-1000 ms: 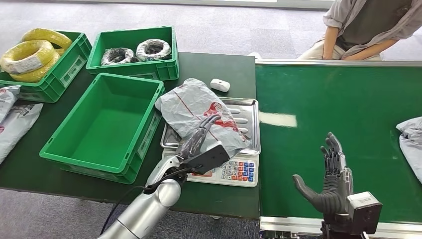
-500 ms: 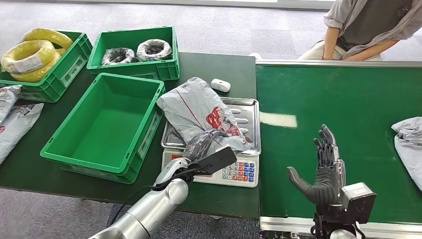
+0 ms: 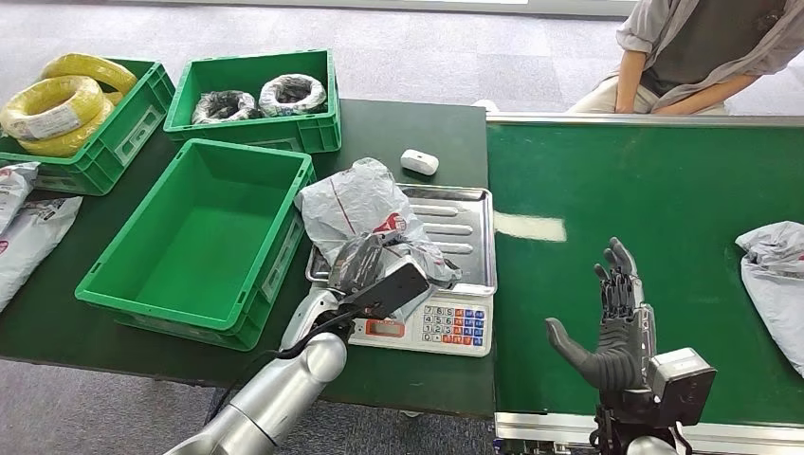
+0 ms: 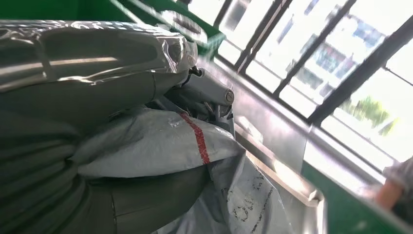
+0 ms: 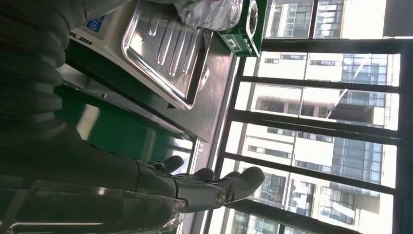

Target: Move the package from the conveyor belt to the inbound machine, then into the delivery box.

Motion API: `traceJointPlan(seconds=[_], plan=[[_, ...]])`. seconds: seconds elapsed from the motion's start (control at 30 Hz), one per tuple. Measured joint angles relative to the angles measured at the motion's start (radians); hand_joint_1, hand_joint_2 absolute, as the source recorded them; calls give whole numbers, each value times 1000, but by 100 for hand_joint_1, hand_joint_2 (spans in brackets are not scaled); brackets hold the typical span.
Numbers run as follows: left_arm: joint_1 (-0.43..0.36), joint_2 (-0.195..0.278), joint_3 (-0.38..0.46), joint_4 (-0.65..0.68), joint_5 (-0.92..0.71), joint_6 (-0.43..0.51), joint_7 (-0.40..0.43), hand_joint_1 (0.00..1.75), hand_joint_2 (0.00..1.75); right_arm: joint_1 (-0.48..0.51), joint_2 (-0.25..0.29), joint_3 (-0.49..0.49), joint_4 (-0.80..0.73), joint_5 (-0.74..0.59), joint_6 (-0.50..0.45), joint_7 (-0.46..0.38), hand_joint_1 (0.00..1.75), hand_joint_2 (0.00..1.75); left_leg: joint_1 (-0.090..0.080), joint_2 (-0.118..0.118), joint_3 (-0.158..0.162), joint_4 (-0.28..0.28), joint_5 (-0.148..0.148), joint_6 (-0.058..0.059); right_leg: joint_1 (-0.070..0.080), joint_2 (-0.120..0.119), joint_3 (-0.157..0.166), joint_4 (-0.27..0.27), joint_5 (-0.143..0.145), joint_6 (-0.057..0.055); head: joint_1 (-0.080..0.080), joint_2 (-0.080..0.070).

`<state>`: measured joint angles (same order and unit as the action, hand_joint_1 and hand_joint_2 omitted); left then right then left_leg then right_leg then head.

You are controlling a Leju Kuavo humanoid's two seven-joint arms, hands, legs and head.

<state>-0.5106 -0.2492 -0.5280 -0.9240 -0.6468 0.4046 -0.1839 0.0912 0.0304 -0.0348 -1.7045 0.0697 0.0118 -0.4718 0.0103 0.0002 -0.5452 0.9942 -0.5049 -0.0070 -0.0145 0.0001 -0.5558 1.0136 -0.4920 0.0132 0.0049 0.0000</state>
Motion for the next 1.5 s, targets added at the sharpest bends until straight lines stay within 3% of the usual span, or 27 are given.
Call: traceJointPlan(seconds=[0.2,0.3,0.43,0.53,0.57,0.6,0.67,0.7,0.73,1.0,1.4,1.5], plan=[[68,66,9,-323,-97,120,14,175,175,45,1,-10,-4,-1,-22,-16,0,175,0,0,-2,0,0,0,0,0,-1,0,0,0,0,0],[104,101,31,-454,-159,228,-10,175,175,67,2,-17,-7,-4,-39,-24,0,175,0,0,-1,0,0,0,0,0,-1,0,0,0,0,0],[156,139,149,-610,-193,290,-82,175,175,114,0,-30,-16,-10,-66,-37,0,175,0,0,-1,0,0,0,0,0,-1,0,0,0,0,0],[171,169,271,-649,-189,291,-57,175,175,149,2,-40,-31,-9,-76,-38,0,175,0,0,-1,-1,0,0,1,0,-1,0,0,0,0,0],[173,184,307,-651,-186,290,-36,157,175,159,4,-43,-37,-7,-78,-38,0,175,1,1,-1,-1,0,0,1,0,-1,0,0,0,0,0],[176,197,337,-651,-184,289,-18,124,175,167,6,-46,-43,-5,-79,-38,0,175,1,1,0,-1,0,0,1,0,-1,0,0,0,0,0],[181,216,378,-651,-180,282,1,37,175,176,9,-49,-53,-1,-80,-37,0,175,1,1,0,-1,0,0,1,0,-1,0,0,0,0,0],[184,224,392,-651,-177,276,10,11,175,178,11,-51,-58,1,-80,-35,0,175,1,1,0,-1,0,-1,1,0,0,0,0,0,0,0],[188,231,404,-651,-175,270,21,0,175,180,14,-52,-62,3,-77,-33,0,175,1,1,0,-1,0,-1,1,0,0,0,0,0,0,0],[236,279,487,-646,-181,205,101,0,175,185,39,-58,-86,28,-47,-5,0,175,1,1,-1,-1,0,-1,1,0,-1,0,0,0,0,0],[313,285,511,-666,69,4,42,0,175,187,49,-59,-87,54,-32,15,0,175,1,1,0,-1,0,-1,1,0,-1,0,0,0,0,0],[330,288,511,-687,187,-111,32,0,175,188,52,-60,-89,58,-30,19,0,175,1,1,-1,-1,0,-1,1,0,-1,0,0,0,0,0]])
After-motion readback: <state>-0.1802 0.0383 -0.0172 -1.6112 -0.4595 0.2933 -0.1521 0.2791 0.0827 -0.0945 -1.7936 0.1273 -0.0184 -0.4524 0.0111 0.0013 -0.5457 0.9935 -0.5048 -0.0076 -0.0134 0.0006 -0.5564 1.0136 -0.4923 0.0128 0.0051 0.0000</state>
